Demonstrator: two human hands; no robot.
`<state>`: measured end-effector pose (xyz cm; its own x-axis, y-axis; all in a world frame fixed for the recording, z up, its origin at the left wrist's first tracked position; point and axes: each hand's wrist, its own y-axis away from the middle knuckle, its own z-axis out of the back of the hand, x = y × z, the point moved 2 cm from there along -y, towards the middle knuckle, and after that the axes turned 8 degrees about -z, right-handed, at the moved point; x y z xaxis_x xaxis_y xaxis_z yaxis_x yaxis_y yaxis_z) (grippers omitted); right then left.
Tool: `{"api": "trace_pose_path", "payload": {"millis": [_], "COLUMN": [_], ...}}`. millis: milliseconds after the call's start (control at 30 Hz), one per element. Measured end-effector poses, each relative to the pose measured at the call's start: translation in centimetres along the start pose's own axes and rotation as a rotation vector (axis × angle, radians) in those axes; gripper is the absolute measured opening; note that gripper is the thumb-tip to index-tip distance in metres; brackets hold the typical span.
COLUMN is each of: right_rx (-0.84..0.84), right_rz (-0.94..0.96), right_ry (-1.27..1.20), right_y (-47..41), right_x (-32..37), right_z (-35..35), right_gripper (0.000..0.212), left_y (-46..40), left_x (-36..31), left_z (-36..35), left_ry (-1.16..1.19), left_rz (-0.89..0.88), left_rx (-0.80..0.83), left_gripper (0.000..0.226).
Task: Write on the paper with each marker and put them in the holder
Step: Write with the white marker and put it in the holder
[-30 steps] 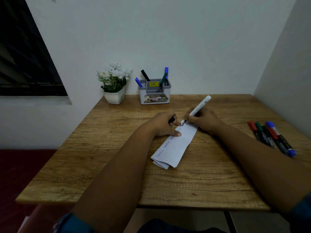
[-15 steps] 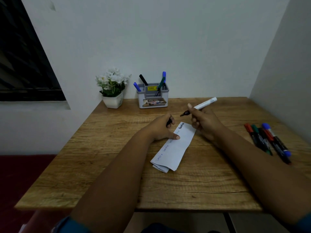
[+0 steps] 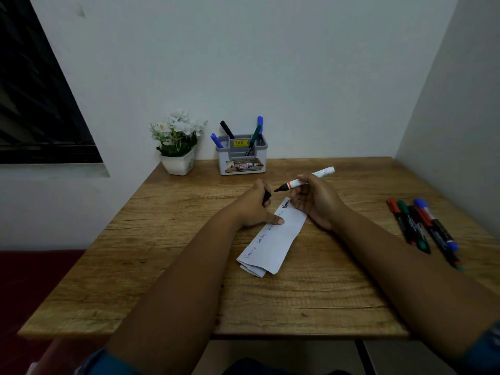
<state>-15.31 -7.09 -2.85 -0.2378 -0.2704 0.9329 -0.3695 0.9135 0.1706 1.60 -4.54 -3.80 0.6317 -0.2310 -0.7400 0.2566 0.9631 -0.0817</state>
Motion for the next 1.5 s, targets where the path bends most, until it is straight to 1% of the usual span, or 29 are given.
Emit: {"api": "trace_pose_path", "payload": {"millis": [100,300,367,467,667,800,1233,1367,1500], "right_rx": [-0.030,-0.003,0.002,0.013,0.021,0.031,0.047,0.058,0.072], "right_rz": [0.019,-0.031,-0.029,-0.018,0.016,0.029,0.043,0.059,0.103], "right_ry": [0.023,-0.127,-0.135,-0.101,0.043,0.080,0.116,0.132,0.202], "right_y": [-0.28,-0.68,-0.75,-0.83,-0.90,-1.00,-1.05,-1.02,-1.01], "right_x": [-0.04,-0.20,-0.23,-0.33,-0.49,-0.57,-0.59,-0.61,-0.80], "right_z": [0.18,0.72,0.72,0.65,0.61,0.63,0.60,0.60,0.49], "right_gripper": [0.021,0.020,0.021,0.020,0.016,0.012,0.014,0.013,0.012], "left_y": [-0.01,0.20,0.18,0.14,0.09,0.01,0.08,0.02,-0.16], "left_x": [0.01,0.03,0.07,0.03,0.04,0.02,-0.26,-0.36,-0.45], "left_z": [0.02,0.07,0.07,0.06,0.06,0.04,0.09,-0.03,-0.62], "left_ry": [0.005,0.004,0.005,0.000,-0.006,-0.011,-0.054,-0.091,-0.182], "left_rz": [0.012,-0.001,0.010,0.016,0.032,0.041,0.049,0.051,0.050], "left_rx": [0.006,0.001,0.002,0.003,0.004,0.014,0.052,0.065,0.074], "left_gripper": [0.069,0.065,0.065,0.068,0.068,0.069,0.065,0.061,0.068]}}
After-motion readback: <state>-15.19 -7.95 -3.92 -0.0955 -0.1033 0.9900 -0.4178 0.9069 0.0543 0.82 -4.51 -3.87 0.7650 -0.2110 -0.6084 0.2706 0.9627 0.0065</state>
